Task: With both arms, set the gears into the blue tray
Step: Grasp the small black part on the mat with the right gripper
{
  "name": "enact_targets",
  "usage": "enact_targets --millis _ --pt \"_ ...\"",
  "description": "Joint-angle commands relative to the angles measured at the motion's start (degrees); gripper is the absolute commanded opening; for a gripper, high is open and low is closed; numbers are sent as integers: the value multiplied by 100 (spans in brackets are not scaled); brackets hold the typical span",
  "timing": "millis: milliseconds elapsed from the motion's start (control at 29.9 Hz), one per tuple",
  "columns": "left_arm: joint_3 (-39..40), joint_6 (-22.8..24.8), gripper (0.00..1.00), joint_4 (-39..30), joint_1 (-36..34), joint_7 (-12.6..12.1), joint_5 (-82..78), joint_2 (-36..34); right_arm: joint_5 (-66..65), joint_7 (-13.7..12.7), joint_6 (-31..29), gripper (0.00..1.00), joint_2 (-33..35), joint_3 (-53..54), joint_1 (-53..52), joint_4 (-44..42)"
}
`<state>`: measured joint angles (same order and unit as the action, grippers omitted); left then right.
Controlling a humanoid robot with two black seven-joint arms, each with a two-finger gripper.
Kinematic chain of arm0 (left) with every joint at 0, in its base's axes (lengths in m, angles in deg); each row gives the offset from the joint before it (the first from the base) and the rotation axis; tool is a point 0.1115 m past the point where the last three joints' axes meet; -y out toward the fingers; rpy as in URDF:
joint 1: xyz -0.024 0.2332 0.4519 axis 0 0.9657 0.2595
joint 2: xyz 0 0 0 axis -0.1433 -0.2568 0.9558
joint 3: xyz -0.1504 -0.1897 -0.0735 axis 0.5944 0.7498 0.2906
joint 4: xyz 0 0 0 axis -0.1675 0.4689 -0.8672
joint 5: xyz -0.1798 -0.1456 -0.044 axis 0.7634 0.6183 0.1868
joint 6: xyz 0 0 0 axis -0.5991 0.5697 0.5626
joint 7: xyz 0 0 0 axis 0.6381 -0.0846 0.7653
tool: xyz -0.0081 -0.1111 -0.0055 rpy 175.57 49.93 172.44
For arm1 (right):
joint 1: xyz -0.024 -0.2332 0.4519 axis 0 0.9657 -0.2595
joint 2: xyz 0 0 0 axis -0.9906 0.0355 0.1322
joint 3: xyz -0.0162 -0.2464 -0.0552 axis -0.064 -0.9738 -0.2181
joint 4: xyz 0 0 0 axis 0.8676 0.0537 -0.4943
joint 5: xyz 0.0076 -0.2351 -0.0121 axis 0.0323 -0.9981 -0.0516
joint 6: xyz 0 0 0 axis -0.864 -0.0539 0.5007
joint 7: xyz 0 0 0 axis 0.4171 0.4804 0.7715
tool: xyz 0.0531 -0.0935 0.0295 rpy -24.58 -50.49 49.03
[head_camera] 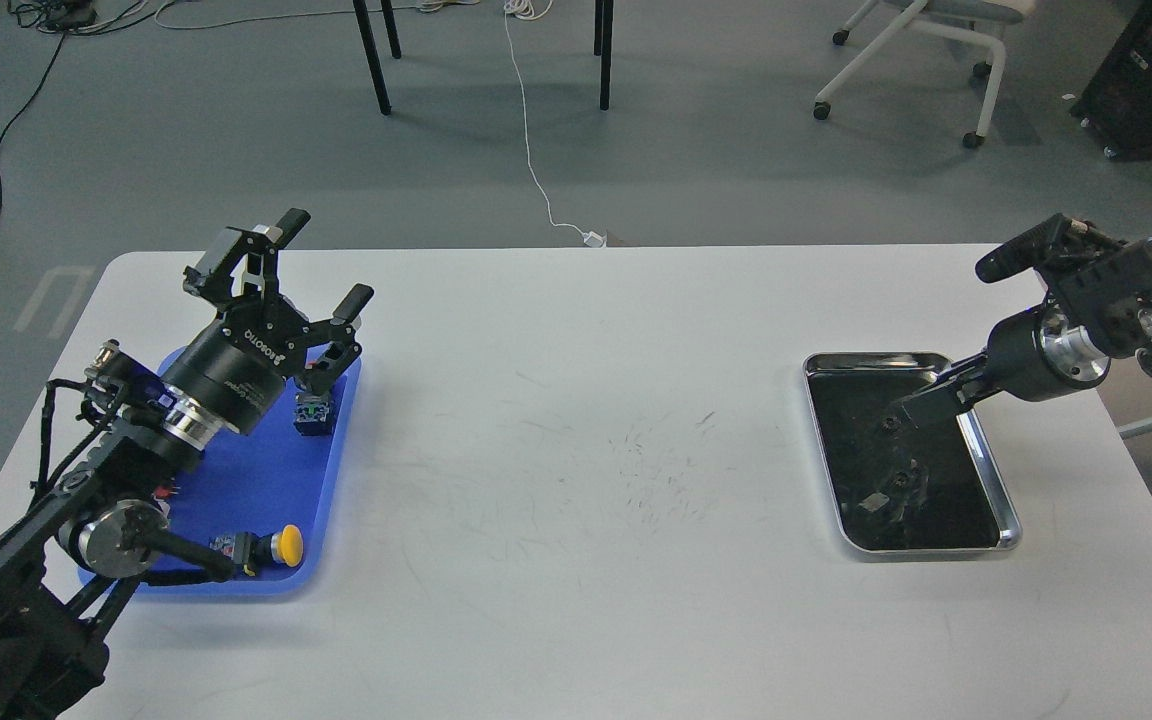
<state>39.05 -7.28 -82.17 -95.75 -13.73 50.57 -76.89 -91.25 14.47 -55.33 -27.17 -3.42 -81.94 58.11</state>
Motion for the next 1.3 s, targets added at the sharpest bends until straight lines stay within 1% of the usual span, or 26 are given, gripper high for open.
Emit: enact_targets --millis 0,134,301,334,802,903,1070,1137,1271 --pt "9 -1 98 -14 10 0 26 -98 0 1 270 93 -234 -215 33 -207" --pt "18 -1 98 -32 45 0 35 -142 9 1 288 87 -269 -224 77 -260" --pt "27 -1 98 -32 54 0 44 -151 9 1 314 72 -409 -232 218 -462" --pt "27 -1 98 -32 54 0 44 -142 18 1 323 71 -453 -232 253 -497" --pt "36 -1 98 -40 54 9 44 -142 79 1 411 71 -708 -232 464 -708" --pt "45 -1 98 -40 45 17 44 -151 79 1 411 68 -726 -232 508 -726" --pt "53 -1 98 -40 45 17 52 -186 79 1 420 66 -744 -232 552 -752" --pt "53 -1 98 -40 45 26 52 -186 79 1 472 63 -761 -232 570 -761" --pt "53 -1 98 -40 45 96 52 -221 79 1 587 63 -823 -232 587 -822"
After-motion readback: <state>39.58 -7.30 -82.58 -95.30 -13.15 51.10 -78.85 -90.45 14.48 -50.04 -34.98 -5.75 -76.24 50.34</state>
